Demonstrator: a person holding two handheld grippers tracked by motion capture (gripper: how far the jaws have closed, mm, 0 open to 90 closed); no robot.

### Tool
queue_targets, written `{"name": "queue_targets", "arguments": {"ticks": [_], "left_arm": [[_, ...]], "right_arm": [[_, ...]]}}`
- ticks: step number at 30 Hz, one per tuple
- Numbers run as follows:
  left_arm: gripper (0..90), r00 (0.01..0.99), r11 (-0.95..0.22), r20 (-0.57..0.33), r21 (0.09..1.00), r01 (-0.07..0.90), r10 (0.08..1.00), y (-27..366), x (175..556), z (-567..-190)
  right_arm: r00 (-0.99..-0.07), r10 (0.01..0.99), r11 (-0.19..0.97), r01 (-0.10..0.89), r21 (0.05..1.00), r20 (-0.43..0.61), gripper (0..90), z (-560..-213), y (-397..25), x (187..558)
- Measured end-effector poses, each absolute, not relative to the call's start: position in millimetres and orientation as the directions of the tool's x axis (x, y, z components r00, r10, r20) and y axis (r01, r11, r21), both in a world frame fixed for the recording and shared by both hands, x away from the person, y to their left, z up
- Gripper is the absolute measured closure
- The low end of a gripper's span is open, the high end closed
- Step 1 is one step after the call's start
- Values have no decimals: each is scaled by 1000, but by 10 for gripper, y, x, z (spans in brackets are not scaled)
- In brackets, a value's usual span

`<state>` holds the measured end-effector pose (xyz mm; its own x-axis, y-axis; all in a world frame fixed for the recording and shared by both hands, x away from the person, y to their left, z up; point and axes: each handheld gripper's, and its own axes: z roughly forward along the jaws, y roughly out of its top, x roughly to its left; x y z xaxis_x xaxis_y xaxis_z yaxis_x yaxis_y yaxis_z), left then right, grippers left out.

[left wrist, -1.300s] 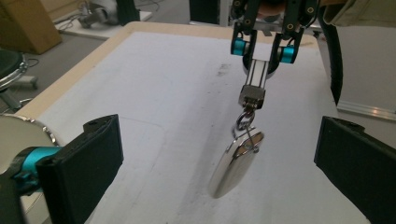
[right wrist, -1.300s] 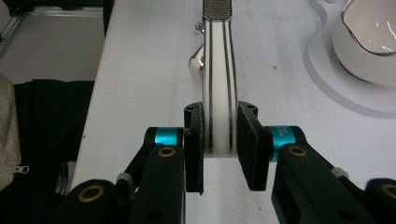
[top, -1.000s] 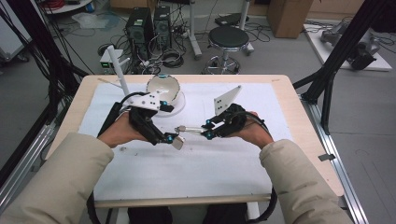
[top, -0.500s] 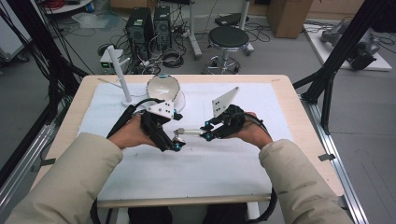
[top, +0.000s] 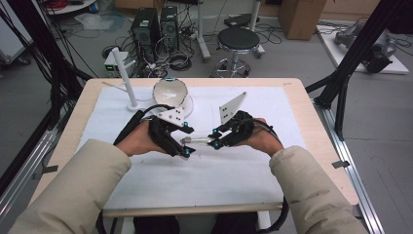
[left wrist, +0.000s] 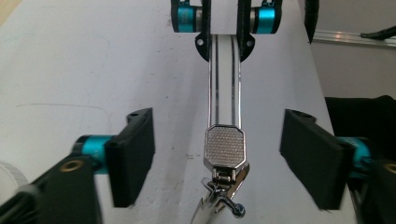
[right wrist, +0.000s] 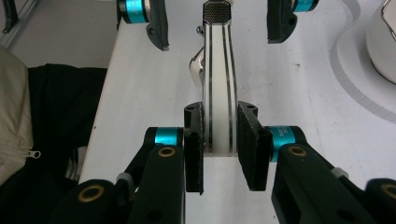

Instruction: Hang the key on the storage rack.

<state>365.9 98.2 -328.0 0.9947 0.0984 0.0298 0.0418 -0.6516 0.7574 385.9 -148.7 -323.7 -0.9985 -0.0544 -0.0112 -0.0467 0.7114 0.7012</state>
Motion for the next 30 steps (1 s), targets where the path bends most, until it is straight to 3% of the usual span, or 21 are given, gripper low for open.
{"name": "queue_targets", "arguments": {"ticks": [5, 15, 19, 22, 30], "left_arm": [[434, 996, -659, 19, 751, 44, 88, 985, 3662, -3283], [547, 996, -679, 25, 733, 43, 90, 981, 3675, -3280], [618, 996, -684, 31, 728, 35, 84, 981, 3672, -3284], [722, 997, -689, 43, 725, 15, 68, 976, 3664, -3283], [741, 996, -679, 69, 734, -9, 62, 985, 3645, -3260]], "right_arm": [[-998, -58, 711, -46, 702, -7, 741, -3242, -1480, 3857], [-998, -68, 708, -55, 704, -9, 741, -3250, -1469, 3858], [-998, -68, 707, -53, 705, -6, 741, -3253, -1466, 3859], [-998, -64, 709, -49, 704, -5, 741, -3251, -1465, 3859], [-998, -69, 695, -56, 717, -11, 734, -3248, -1478, 3873]]}}
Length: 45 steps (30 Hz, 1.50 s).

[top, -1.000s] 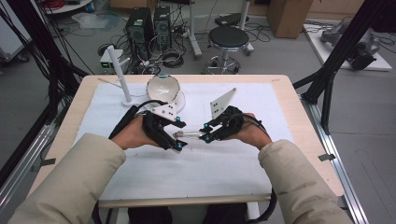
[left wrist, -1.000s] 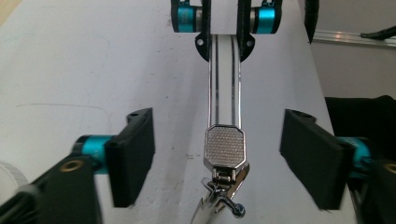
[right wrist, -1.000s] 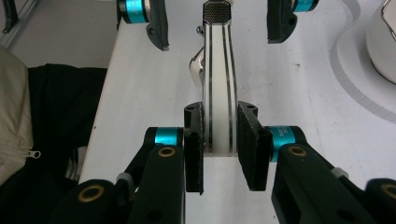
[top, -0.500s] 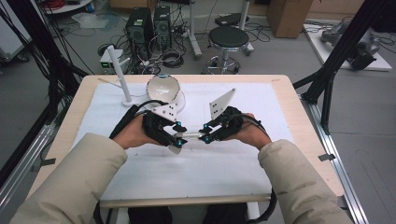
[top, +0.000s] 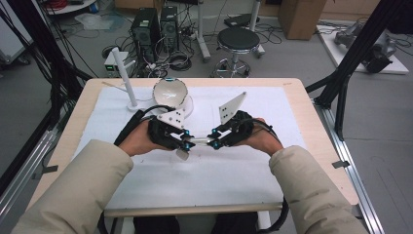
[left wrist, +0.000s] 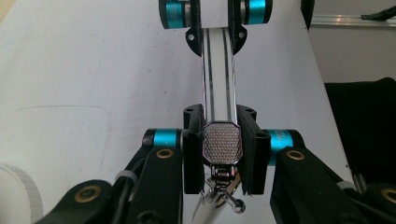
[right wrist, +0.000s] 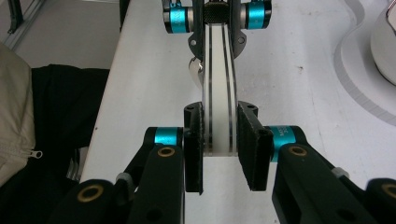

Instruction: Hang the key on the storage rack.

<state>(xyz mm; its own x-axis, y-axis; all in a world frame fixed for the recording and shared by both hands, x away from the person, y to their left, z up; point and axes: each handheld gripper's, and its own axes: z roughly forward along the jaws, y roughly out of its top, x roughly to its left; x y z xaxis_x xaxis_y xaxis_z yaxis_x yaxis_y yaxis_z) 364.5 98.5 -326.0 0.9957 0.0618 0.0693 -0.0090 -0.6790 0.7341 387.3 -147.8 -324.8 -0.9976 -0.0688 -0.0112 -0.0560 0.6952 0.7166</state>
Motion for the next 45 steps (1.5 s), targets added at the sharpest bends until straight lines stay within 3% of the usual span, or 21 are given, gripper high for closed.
{"name": "queue_targets", "arguments": {"ticks": [5, 9, 12, 13, 24, 34, 45], "left_arm": [[742, 996, -678, 67, 735, -6, 64, 995, 3643, -3245], [742, 994, -667, 62, 745, 11, 87, 1018, 3654, -3231], [742, 993, -659, 58, 751, 24, 102, 1062, 3668, -3207], [742, 992, -653, 54, 756, 35, 116, 1078, 3670, -3200], [742, 974, -572, 10, 811, 125, 226, 1345, 3755, -3093], [742, 936, -476, -38, 853, 213, 351, 1618, 3841, -3082], [743, 866, -344, -66, 901, 265, 496, 2094, 3917, -3076]], "right_arm": [[-997, -77, 691, -69, 720, -21, 718, -3248, -1476, 3862], [-999, -24, 666, -47, 744, -41, 330, -3258, -1477, 3865], [-992, 93, 653, -4, 757, -85, 13, -3287, -1492, 3850], [-978, 191, 603, 47, 796, -87, 4, -3288, -1545, 3869], [-929, 368, 421, 119, 899, -49, 4, -3243, -2015, 3868], [-831, 553, 245, 97, 965, -57, 4, -3369, -2674, 3608], [-749, 662, 109, 71, 991, -19, 4, -3706, -3042, 3430]]}}
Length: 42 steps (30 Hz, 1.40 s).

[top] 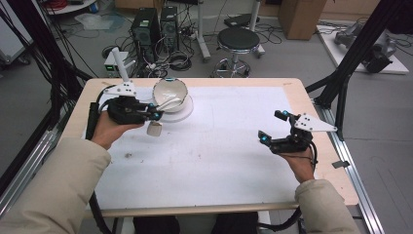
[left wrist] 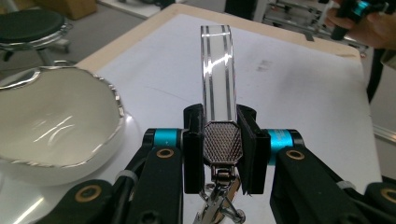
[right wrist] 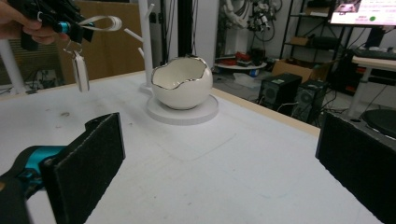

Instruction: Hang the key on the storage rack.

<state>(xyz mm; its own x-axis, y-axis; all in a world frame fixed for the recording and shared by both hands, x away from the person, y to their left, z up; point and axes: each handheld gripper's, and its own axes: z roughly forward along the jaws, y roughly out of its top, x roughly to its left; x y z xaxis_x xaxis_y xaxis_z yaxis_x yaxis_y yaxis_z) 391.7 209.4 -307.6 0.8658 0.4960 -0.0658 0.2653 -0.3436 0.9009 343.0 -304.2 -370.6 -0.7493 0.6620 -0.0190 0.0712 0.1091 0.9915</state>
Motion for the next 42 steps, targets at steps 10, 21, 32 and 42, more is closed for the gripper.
{"name": "queue_targets", "arguments": {"ticks": [10, 21, 32, 42], "left_arm": [[742, 777, -163, -155, 935, 315, 610, 2582, 3989, -3142], [743, 701, -58, -202, 943, 328, 684, 2925, 4064, -3188], [743, 655, -34, -222, 935, 353, 722, 3056, 4141, -3248], [743, 620, -16, -247, 922, 387, 744, 3183, 4199, -3305]], "right_arm": [[-684, 729, 46, 70, 996, 15, 4, -4017, -3175, 3320], [-650, 758, 3, 80, 997, 50, 4, -4246, -3216, 3250], [-635, 770, -5, 83, 997, 57, 4, -4402, -3218, 3225], [-629, 774, -12, 98, 995, 71, 4, -4480, -3200, 3238]]}}
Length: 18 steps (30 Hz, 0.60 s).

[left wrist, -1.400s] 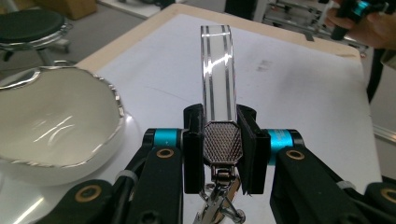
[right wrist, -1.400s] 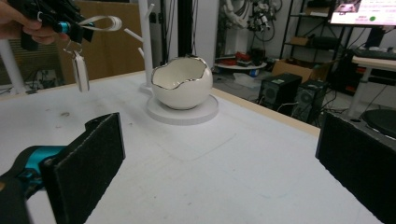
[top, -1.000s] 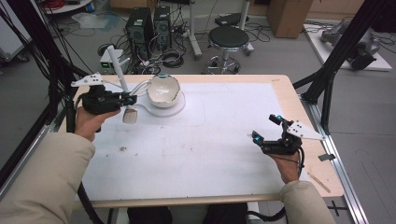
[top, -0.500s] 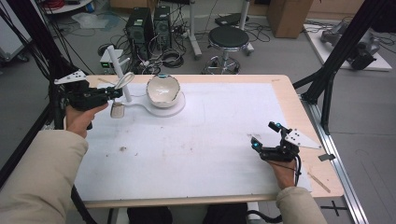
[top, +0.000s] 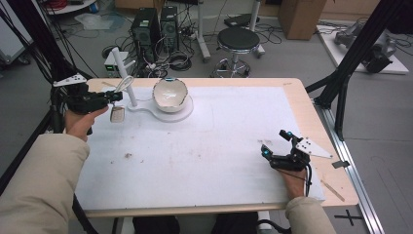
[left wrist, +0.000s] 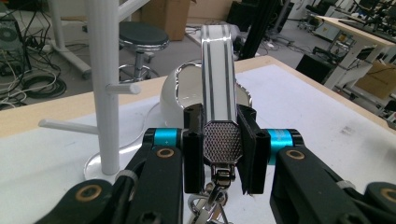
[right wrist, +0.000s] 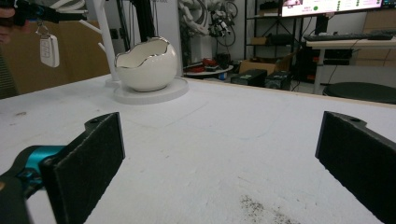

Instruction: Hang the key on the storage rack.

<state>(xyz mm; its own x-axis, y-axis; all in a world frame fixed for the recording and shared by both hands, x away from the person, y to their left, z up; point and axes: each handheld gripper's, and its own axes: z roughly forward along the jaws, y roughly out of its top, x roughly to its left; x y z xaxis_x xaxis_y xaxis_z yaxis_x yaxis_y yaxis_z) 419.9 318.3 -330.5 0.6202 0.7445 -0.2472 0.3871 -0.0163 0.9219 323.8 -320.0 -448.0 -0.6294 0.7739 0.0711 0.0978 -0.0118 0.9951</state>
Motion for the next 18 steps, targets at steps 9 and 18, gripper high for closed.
{"name": "queue_targets", "arguments": {"ticks": [9, 18], "left_arm": [[743, 618, -11, -262, 916, 401, 741, 3290, 4286, -3308], [743, 608, -11, -291, 897, 442, 739, 3371, 4358, -3392]], "right_arm": [[-623, 778, -13, 111, 994, 80, 4, -4492, -3196, 3227], [-620, 781, -12, 112, 994, 79, 4, -4496, -3196, 3230]]}}
